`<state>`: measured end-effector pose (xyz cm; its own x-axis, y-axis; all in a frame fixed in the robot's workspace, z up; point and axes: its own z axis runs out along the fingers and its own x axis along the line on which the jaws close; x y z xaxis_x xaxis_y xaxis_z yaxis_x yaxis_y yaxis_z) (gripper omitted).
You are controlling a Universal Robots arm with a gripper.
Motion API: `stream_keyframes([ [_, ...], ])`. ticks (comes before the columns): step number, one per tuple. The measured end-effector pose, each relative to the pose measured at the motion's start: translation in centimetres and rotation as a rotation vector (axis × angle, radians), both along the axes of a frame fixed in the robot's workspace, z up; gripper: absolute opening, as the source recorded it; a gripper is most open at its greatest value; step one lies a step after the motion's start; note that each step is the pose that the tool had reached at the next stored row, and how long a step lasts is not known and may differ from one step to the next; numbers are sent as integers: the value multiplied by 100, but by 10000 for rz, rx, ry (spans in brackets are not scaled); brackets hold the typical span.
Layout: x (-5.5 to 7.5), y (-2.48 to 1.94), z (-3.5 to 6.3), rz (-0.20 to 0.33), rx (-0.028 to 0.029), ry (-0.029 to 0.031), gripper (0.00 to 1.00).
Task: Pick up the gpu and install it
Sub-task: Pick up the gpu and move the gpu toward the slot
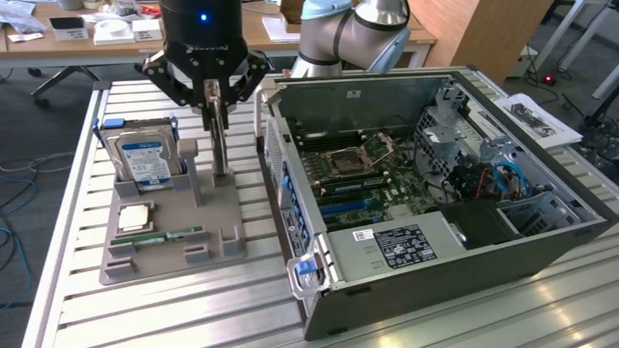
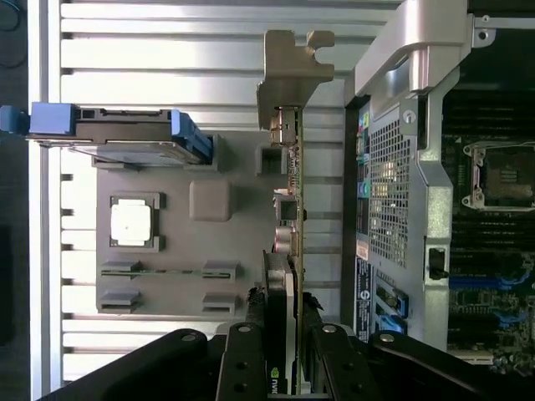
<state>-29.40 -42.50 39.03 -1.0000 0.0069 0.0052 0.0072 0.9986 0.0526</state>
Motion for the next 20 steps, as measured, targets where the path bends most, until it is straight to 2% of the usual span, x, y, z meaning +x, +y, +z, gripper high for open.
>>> stream_keyframes([
  [10, 0, 1, 210, -2, 3, -26, 27],
  [16, 0, 1, 290, -2, 4, -30, 27],
  [20, 0, 1, 303, -4, 4, -30, 27],
])
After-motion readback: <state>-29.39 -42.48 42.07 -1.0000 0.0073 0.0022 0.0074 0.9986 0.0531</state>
